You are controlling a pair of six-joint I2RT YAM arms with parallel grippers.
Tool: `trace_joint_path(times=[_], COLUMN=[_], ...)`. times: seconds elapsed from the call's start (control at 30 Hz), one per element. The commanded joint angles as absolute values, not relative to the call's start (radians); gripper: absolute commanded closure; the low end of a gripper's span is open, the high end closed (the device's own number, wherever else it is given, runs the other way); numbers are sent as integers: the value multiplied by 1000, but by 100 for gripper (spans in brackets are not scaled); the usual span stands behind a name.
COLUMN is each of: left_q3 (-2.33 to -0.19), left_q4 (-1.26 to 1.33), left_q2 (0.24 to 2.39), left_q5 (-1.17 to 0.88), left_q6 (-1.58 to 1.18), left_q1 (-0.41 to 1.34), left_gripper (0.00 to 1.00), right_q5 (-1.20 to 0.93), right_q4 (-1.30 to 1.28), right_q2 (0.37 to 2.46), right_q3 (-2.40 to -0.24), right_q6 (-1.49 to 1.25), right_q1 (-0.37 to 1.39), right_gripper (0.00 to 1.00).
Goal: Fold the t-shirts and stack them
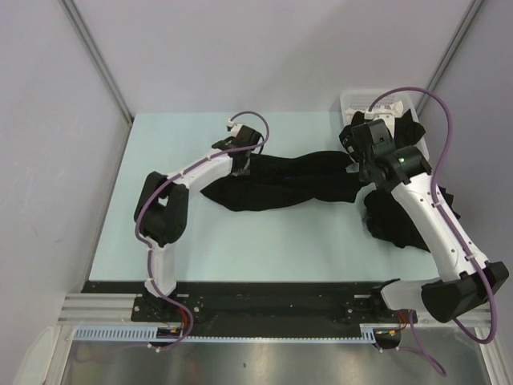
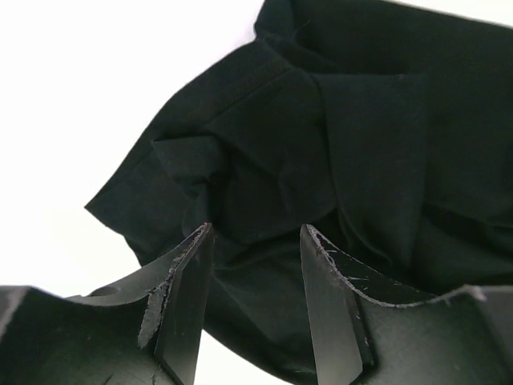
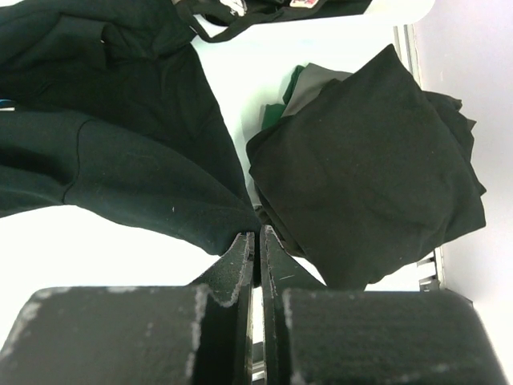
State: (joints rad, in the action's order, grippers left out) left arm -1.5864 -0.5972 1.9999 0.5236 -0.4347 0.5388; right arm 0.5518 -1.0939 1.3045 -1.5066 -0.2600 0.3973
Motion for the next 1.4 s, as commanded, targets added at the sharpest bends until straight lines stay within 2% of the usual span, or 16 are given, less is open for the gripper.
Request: trace_joint_path(times=[0.0, 0.27, 0.43, 0.67, 1.37], left_q3=[-1625, -1605, -1578, -1722, -1845], left_q4=[-629, -624, -487, -456, -492], left_q2=[2008, 2016, 1965, 1996, 2166], left_q5=[522, 531, 479, 440, 342], left_q6=[-446, -442, -364, -298, -328], left_q1=[512, 499, 494, 486, 463], left_gripper=[48, 48, 48, 47, 48], right_q5=[554, 534, 529, 506, 497], right_q4=[-1078, -1062, -1054, -1043, -1038], right_q2=[1313, 1318, 1322, 1350, 1376], right_q3=[-1497, -1474, -1470, -1470, -1460], right_q6=[-256, -255, -249, -255, -245], right_q1=[380, 373, 370, 371, 370], right_gripper=[100, 100, 100, 100, 100])
